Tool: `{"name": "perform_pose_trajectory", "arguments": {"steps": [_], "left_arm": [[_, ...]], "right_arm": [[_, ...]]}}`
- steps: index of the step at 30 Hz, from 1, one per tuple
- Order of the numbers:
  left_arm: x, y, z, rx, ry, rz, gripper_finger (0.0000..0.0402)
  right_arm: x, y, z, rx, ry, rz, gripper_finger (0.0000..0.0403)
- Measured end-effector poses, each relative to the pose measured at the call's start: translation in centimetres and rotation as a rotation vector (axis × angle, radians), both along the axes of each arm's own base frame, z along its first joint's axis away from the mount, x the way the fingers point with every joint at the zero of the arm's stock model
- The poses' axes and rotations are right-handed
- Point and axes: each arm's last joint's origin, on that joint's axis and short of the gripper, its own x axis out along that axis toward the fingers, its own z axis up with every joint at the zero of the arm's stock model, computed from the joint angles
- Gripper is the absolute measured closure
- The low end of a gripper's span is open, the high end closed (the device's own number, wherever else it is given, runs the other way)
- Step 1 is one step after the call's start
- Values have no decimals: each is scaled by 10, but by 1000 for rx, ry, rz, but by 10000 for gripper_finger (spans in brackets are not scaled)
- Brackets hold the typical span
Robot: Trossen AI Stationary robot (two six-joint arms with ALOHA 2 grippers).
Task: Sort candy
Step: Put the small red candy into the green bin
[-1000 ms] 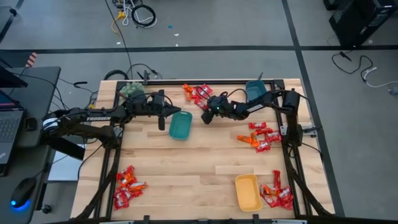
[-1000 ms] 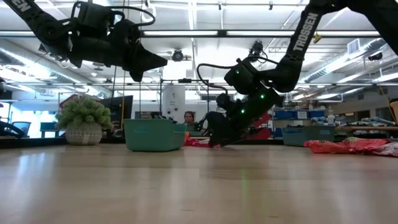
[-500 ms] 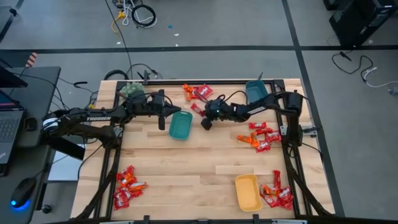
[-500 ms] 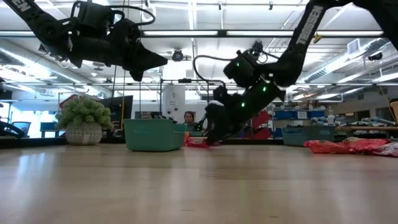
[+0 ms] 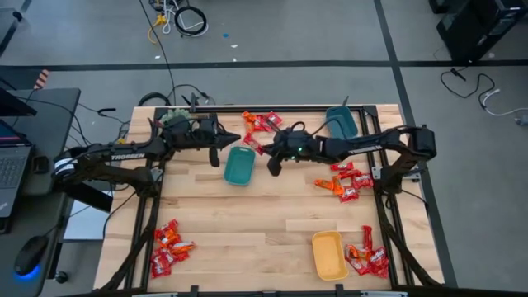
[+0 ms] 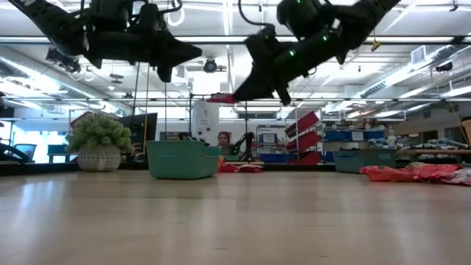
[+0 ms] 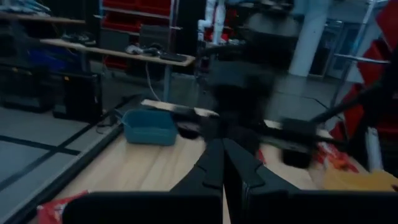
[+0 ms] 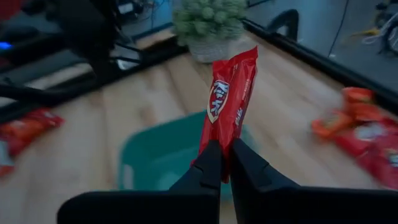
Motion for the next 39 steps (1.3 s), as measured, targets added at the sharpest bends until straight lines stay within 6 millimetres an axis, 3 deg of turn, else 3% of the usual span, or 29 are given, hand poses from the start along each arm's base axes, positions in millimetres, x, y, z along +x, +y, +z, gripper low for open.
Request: {"name": "perform_pose_trajectory", "arguments": {"steps": [6,13,20,28,39], "left_arm": [[0,1,2,6,-7,19,402],[1,0,2,7,-1,6,402],[0,0,2,11,-2,7,402],[0,1,1,20,14,9,402],[1,1,-1,20,27,13,401]], "right_arm": [[35,23,-7,28,48,0,390],[60,23,-33,83,114,-73,390],[69,21,-64,152,162,-123,389],[74,19,-85,183,169,-97,378],[75,18,-84,176,162,-73,297]]}}
